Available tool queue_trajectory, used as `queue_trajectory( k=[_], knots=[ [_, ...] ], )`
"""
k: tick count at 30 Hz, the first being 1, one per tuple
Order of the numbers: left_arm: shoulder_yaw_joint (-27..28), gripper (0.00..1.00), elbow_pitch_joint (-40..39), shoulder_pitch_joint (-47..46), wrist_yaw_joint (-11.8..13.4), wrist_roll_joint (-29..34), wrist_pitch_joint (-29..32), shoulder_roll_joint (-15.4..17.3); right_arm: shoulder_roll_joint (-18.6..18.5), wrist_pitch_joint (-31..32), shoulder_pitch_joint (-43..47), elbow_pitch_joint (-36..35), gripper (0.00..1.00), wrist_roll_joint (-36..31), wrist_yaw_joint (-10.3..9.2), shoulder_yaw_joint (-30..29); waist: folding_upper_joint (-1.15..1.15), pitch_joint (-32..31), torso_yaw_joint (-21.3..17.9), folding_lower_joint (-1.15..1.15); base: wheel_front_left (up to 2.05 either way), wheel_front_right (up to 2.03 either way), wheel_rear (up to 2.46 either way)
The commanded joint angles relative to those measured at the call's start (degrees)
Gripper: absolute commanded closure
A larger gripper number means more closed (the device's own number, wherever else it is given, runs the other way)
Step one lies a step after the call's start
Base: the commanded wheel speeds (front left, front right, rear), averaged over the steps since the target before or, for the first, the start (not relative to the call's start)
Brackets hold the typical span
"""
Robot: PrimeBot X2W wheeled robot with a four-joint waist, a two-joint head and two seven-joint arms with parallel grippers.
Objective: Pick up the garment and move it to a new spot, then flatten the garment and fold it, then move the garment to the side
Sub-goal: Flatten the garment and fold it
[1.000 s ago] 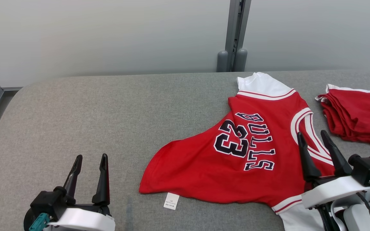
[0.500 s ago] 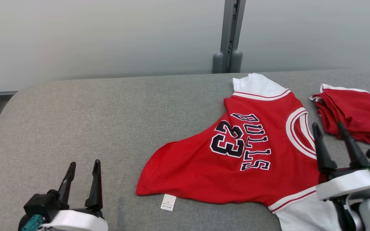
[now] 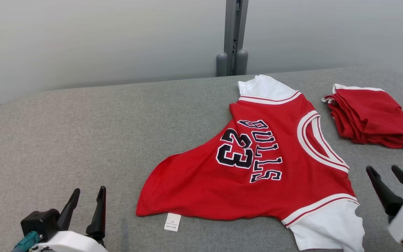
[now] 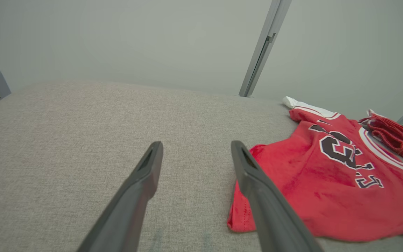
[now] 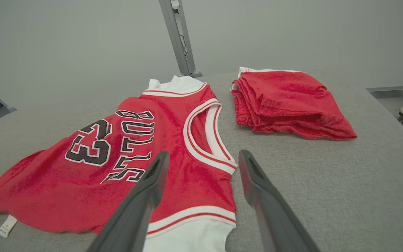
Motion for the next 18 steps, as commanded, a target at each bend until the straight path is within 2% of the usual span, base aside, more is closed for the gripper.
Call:
queue_trajectory(
  k=[1,4,9,14,18],
  knots=[
    [0.39,0.0,-0.59,0.46,0.29,-0.41,0.38,0.63,-0.59,2.25,1.18,-1.09,0.0,0.77,0.03,-1.39,0.0,0.32,-0.32,0.0,0.0,0.0,0.0],
    [0.58,0.0,-2.26,0.99,0.59,-0.73,1.52,1.04,-0.57,10.48,5.23,-3.44,0.0,1.18,0.03,-4.14,0.0,0.76,-0.83,0.0,0.0,0.0,0.0],
    [-0.34,0.0,-4.1,1.01,0.45,-1.11,3.66,1.15,2.56,20.23,9.2,-4.34,0.0,0.65,0.03,-6.08,0.0,1.73,-1.23,0.0,0.0,0.0,0.0],
    [-1.99,0.0,-4.78,0.36,-0.34,-1.85,6.93,1.36,5.91,23.23,10.02,-2.06,0.0,-1.0,0.03,-5.31,0.0,3.04,-1.19,0.0,0.0,0.0,0.0],
    [-3.39,0.0,-5.08,-0.35,-0.95,-2.31,9.42,1.54,7.21,24.15,9.37,2.27,0.0,-2.05,0.03,-4.73,0.0,4.18,-0.84,0.0,0.0,0.0,0.0]
  ],
)
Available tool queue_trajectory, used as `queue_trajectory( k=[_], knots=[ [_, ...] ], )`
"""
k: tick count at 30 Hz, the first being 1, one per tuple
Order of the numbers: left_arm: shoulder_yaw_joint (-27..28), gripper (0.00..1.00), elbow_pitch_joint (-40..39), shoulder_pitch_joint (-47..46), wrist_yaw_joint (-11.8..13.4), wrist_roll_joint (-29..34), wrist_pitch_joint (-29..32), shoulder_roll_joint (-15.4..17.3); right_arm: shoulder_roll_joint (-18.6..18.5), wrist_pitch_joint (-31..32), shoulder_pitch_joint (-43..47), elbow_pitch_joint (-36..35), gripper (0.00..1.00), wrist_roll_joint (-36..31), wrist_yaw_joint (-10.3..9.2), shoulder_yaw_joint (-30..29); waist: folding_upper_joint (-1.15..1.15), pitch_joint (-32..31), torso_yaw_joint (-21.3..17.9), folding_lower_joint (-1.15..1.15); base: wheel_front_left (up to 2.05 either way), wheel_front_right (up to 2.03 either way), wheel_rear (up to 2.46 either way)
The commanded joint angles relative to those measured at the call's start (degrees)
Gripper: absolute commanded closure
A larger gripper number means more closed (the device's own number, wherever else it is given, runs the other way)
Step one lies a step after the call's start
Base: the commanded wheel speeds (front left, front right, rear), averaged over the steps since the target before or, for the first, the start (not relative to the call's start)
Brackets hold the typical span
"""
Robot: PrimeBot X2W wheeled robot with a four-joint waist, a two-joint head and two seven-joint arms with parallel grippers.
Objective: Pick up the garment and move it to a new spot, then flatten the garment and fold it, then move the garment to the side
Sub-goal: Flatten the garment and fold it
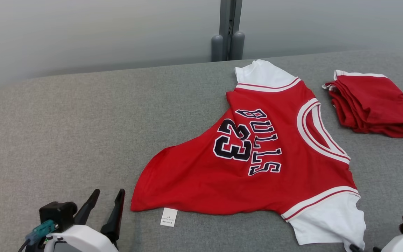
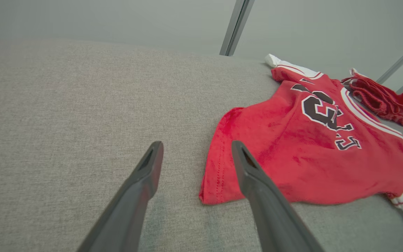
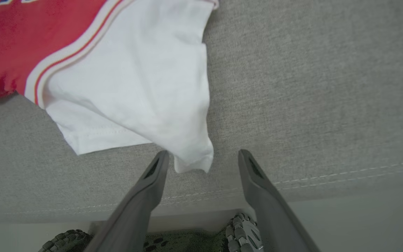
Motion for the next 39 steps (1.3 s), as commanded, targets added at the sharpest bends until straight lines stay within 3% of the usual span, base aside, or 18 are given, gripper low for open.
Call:
queue_trajectory(
  k=[1,11,19,31,37,39],
  knots=[
    [-0.35,0.0,-0.28,-1.03,-0.4,-0.3,0.47,0.33,0.42,0.17,-0.49,1.13,0.0,-0.31,0.03,0.22,0.0,0.52,0.3,0.0,0.0,0.0,0.0],
    [-4.56,0.0,1.71,-3.15,-2.2,-2.1,6.55,1.08,0.77,-3.83,-4.83,7.05,0.0,0.19,0.03,3.64,0.0,2.67,0.87,0.0,0.0,0.0,0.0],
    [-7.03,0.0,6.42,-4.88,-2.77,-1.87,9.89,2.39,-0.17,-5.41,-6.25,7.92,0.0,0.92,0.03,5.31,0.0,3.04,0.45,0.0,0.0,0.0,0.0],
    [-8.77,0.0,13.52,-8.25,-3.25,-1.89,7.42,2.48,-0.5,-6.48,-6.98,7.98,0.0,1.98,0.04,7.92,0.0,2.99,-0.55,0.0,0.0,0.0,0.0],
    [-9.31,0.0,15.84,-9.22,-3.32,-2.19,6.33,2.25,-0.67,-6.89,-7.21,8.16,0.21,2.51,0.04,8.76,0.0,3.01,-0.46,0.0,0.0,0.0,0.0],
    [-9.55,0.16,16.01,-9.56,-3.39,-2.33,5.97,2.1,-0.82,-6.97,-7.26,8.2,0.41,2.74,0.04,8.93,0.0,3.01,-0.41,0.0,0.0,0.0,0.0]
  ],
)
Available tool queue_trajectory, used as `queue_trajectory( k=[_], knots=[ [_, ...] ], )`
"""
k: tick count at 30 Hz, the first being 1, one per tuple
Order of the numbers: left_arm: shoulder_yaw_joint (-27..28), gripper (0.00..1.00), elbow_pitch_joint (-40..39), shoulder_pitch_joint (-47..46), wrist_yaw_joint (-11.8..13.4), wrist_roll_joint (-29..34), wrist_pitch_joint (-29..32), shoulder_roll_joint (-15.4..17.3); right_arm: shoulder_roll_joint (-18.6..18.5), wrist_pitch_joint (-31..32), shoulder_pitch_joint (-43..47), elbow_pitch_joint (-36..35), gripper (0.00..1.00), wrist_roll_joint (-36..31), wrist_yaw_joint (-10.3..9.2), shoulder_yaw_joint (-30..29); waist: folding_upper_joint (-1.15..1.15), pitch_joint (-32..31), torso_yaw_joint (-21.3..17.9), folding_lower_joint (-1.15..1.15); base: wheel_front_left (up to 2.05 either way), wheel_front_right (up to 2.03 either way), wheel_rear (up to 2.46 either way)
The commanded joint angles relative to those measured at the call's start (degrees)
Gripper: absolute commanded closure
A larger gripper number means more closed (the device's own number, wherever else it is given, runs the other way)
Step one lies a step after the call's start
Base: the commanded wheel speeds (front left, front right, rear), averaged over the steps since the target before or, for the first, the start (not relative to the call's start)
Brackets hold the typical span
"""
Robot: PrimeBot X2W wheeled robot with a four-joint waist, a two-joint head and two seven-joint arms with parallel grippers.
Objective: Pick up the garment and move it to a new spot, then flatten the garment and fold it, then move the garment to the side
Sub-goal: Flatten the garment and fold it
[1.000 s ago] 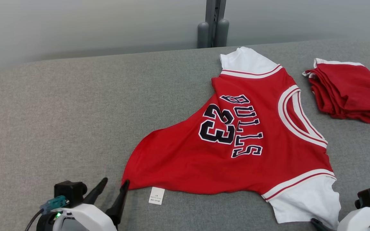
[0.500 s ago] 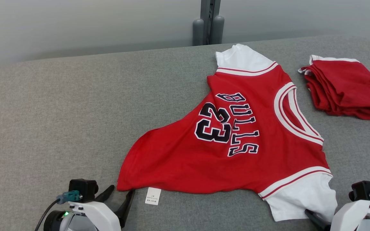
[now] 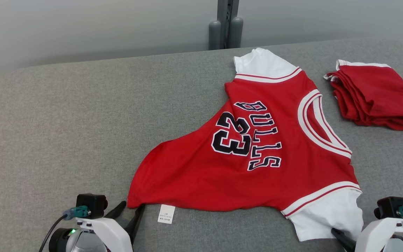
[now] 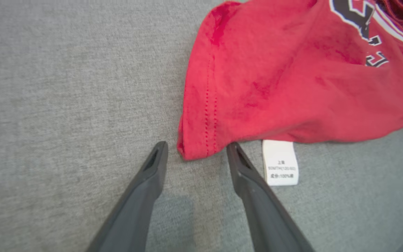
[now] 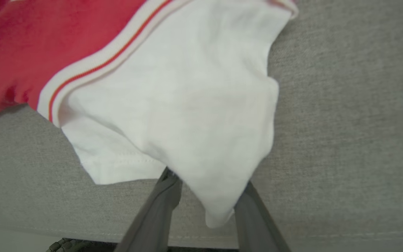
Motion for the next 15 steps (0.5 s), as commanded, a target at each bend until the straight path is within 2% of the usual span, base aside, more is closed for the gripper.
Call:
queue_trajectory(
  k=[1,2,4,5,6,7,8,15],
  knots=[
    [-0.22,0.29,0.21,-1.01,-0.23,-0.21,-0.35,0.11,-0.14,-0.32,-0.56,0.17,0.51,0.41,0.05,0.47,0.0,-0.02,0.08,0.0,0.0,0.0,0.0],
    [-0.31,0.46,0.24,-1.06,-0.23,-0.31,-0.42,0.11,-0.24,-0.31,-0.51,0.17,0.54,0.49,0.05,0.57,0.0,-0.06,0.12,0.0,0.0,0.0,0.0],
    [-0.57,0.58,0.16,-1.23,-0.26,-0.32,-0.68,0.22,-0.44,-0.34,-0.47,0.15,0.58,0.47,0.05,0.71,0.0,-0.13,0.18,0.0,0.0,0.0,0.0],
    [-0.7,0.69,0.11,-1.3,-0.28,-0.38,-0.74,0.2,-0.5,-0.36,-0.47,0.16,0.6,0.59,0.05,0.79,0.0,-0.2,0.23,0.0,0.0,0.0,0.0],
    [-0.88,0.87,-0.02,-1.26,-0.3,-0.42,-0.83,0.18,-0.56,-0.39,-0.48,0.16,0.67,0.74,0.05,0.98,0.0,-0.3,0.28,0.0,0.0,0.0,0.0],
    [-0.99,1.0,-0.24,-1.24,-0.33,-0.44,-1.08,0.21,-0.67,-0.49,-0.5,0.09,0.8,0.96,0.05,1.14,0.0,-0.36,0.33,0.0,0.0,0.0,0.0],
    [-1.1,1.0,-0.34,-1.22,-0.29,-0.48,-1.14,0.28,-0.8,-0.57,-0.54,0.06,1.0,1.07,0.05,1.38,0.0,-0.43,0.37,0.0,0.0,0.0,0.0],
    [-0.82,1.0,-2.78,0.08,0.18,-1.02,-1.68,0.94,-2.57,-2.81,-0.44,-1.33,1.0,2.82,0.05,3.14,0.0,-1.34,0.59,0.0,0.0,0.0,0.0]
  ],
)
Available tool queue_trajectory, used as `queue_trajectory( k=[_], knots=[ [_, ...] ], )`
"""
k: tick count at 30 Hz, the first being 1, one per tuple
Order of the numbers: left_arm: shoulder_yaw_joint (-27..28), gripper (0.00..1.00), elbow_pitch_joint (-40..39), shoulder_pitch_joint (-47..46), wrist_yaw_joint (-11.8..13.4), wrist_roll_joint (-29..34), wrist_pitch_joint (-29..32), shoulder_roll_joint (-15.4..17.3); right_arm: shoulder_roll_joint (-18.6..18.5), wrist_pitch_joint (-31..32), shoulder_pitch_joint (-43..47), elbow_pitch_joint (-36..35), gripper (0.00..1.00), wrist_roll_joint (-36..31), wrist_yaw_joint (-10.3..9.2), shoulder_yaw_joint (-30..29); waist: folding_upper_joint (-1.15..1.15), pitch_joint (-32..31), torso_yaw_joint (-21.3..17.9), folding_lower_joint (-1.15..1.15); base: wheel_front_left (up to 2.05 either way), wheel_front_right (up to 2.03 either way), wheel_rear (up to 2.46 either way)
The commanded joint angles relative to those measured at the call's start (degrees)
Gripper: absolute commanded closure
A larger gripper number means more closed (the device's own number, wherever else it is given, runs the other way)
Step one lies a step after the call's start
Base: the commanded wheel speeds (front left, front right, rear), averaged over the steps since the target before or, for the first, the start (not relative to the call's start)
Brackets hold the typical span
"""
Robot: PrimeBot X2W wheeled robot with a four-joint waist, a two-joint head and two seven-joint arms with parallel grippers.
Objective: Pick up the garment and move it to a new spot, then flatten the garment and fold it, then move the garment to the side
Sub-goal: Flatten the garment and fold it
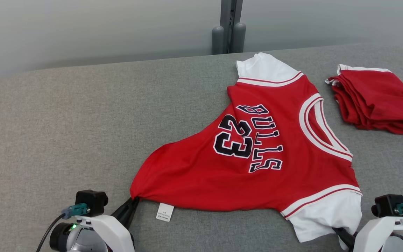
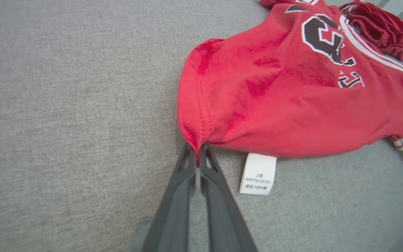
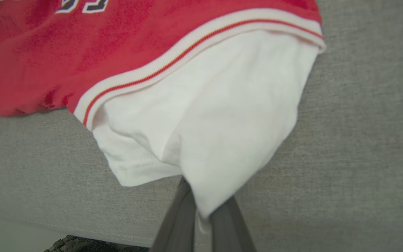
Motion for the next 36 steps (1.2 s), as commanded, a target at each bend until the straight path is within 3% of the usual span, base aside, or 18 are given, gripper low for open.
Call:
queue_trajectory(
  k=[1,15,21,28,36],
  knots=[
    [0.59,1.0,-1.28,0.73,0.52,-0.26,-0.33,0.73,-0.69,-1.04,-0.12,-0.76,1.0,1.2,0.03,-0.26,0.0,-0.36,0.04,0.0,0.0,0.0,0.0],
    [1.38,1.0,-14.42,4.56,1.55,-2.57,3.81,3.19,-3.58,-0.82,2.96,-12.52,1.0,7.86,0.03,-4.94,0.0,-2.25,1.24,0.0,0.0,0.0,0.0],
    [1.83,1.0,-16.12,-0.39,1.05,-2.01,5.62,5.54,-4.19,-1.26,-0.6,-14.48,1.0,8.32,0.03,-4.84,0.0,-0.65,1.52,0.0,0.0,0.0,0.0],
    [2.23,1.0,-12.05,-14.1,0.3,-1.68,7.98,8.65,-6.18,-1.67,-14.47,-12.87,1.0,11.75,0.03,-1.88,0.0,5.42,1.03,0.0,0.0,0.0,0.0],
    [0.59,1.0,-1.67,-36.15,-0.52,-4.1,10.83,10.25,-8.72,-4.84,-39.6,-5.33,1.0,15.59,0.04,4.52,0.0,14.17,0.61,0.0,0.0,0.0,0.0]
  ],
)
